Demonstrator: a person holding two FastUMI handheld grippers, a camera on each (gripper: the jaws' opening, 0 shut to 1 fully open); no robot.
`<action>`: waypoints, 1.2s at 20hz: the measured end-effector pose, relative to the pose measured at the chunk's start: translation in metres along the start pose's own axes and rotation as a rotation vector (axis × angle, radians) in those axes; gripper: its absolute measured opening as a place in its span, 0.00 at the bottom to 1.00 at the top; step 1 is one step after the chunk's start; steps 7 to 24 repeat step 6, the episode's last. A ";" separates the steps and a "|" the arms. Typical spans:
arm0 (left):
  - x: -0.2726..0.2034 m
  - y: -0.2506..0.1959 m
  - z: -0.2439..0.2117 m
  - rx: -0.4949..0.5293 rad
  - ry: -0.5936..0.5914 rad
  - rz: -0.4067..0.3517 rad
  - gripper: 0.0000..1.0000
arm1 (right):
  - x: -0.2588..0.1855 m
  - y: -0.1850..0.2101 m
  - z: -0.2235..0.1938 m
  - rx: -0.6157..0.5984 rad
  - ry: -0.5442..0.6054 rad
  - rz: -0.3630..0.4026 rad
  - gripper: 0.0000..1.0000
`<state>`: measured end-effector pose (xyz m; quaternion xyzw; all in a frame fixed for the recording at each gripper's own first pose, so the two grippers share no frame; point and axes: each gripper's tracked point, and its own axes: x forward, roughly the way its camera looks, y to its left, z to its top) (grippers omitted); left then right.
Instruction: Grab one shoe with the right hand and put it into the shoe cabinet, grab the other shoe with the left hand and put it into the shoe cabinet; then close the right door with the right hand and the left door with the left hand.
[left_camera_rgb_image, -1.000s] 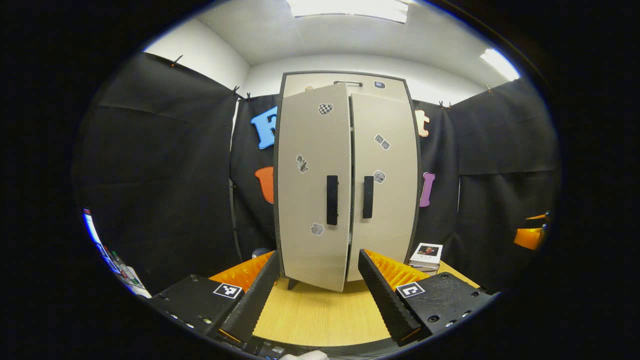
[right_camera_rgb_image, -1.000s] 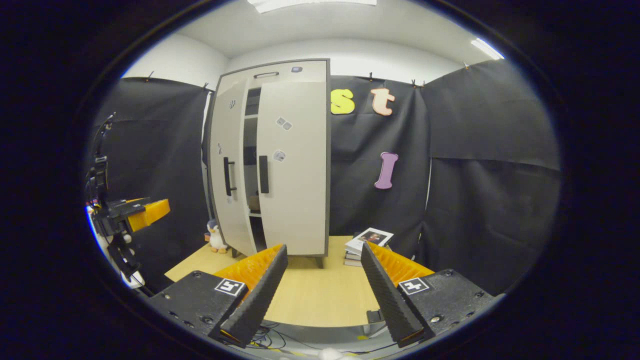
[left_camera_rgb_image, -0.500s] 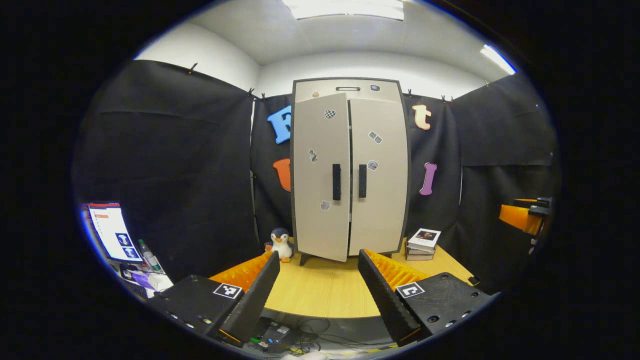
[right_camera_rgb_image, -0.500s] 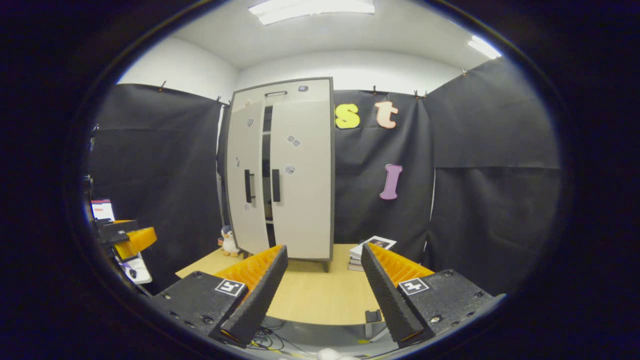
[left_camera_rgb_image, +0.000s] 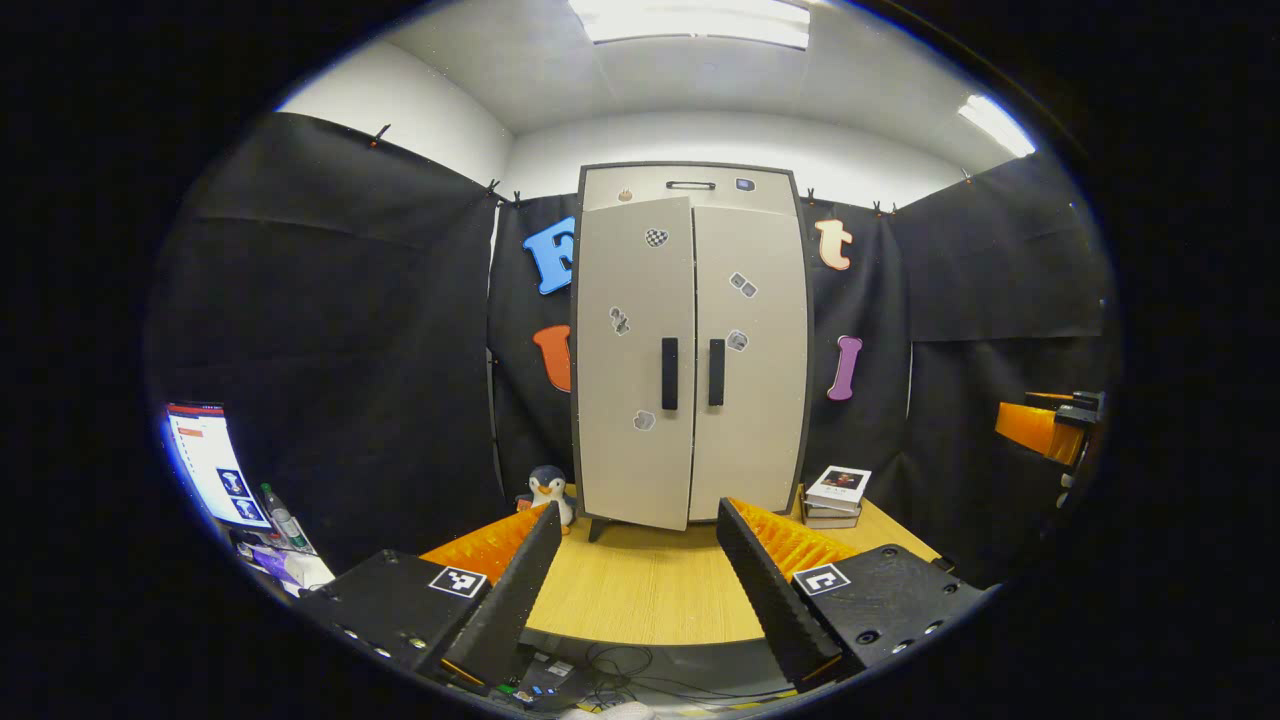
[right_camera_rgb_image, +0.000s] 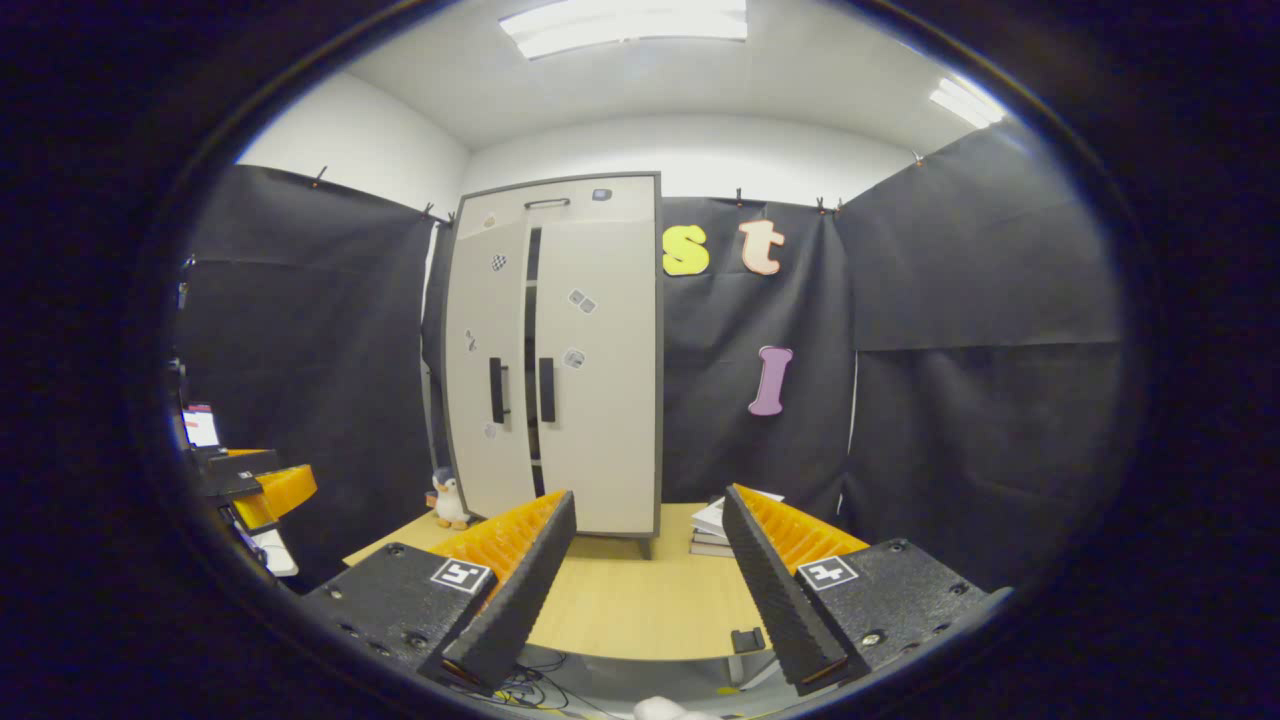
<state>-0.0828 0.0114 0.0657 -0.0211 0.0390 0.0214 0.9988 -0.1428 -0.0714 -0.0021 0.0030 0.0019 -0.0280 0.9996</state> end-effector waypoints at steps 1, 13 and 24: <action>0.003 0.002 0.001 -0.003 -0.005 -0.005 0.95 | 0.003 0.006 0.000 0.008 -0.002 0.004 0.97; 0.017 0.014 0.000 -0.005 -0.008 -0.015 0.95 | 0.022 0.024 -0.005 0.004 0.012 0.004 0.97; 0.017 0.014 0.000 -0.005 -0.008 -0.015 0.95 | 0.022 0.024 -0.005 0.004 0.012 0.004 0.97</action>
